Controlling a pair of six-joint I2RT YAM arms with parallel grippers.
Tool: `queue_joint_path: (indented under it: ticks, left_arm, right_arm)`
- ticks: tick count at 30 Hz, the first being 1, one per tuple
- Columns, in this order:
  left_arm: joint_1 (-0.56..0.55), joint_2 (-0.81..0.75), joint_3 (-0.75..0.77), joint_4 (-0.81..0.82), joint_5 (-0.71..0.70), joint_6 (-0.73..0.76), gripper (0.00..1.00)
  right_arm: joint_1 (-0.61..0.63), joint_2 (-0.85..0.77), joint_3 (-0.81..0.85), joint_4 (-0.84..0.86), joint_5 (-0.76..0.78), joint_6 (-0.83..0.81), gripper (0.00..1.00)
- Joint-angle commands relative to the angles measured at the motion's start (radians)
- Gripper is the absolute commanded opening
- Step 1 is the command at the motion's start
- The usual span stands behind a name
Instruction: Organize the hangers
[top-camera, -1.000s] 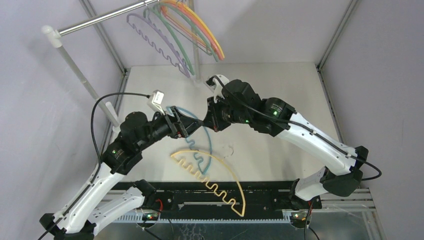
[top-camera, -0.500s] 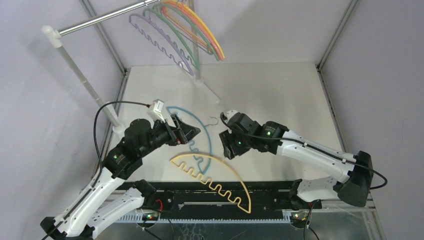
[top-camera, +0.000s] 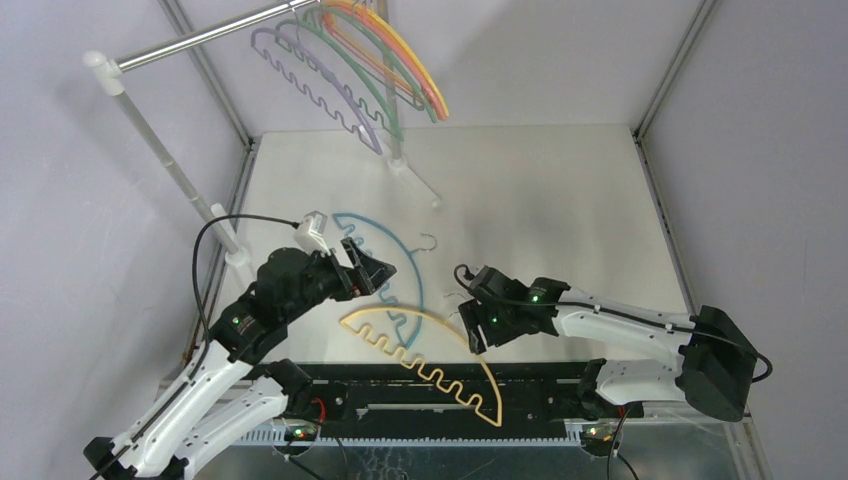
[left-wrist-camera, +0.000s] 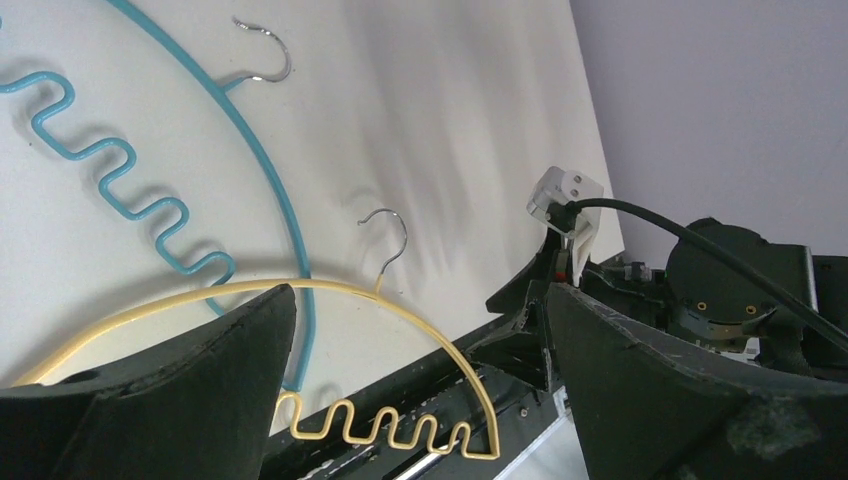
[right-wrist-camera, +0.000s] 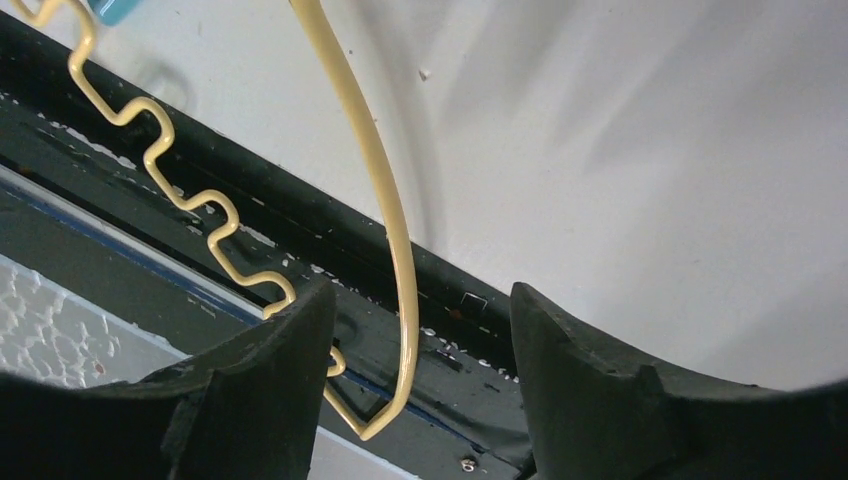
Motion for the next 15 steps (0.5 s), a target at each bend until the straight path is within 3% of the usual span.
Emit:
queue_joint_path:
  ticks: [1, 8, 15]
  left_arm:
    - [-0.005, 0.005, -0.016, 0.054, -0.024, -0.007, 0.99]
    - [-0.005, 0.004, -0.023, 0.056, -0.065, -0.014, 0.99]
    - [-0.005, 0.002, -0.033, 0.053, -0.071, -0.008, 0.99]
  right_arm:
    - [0.008, -0.005, -0.037, 0.118, -0.066, 0.059, 0.69]
    - [0.042, 0.038, -0.096, 0.144, -0.112, 0.079, 0.57]
    - [0.048, 0.006, -0.183, 0.178, -0.111, 0.135, 0.54]
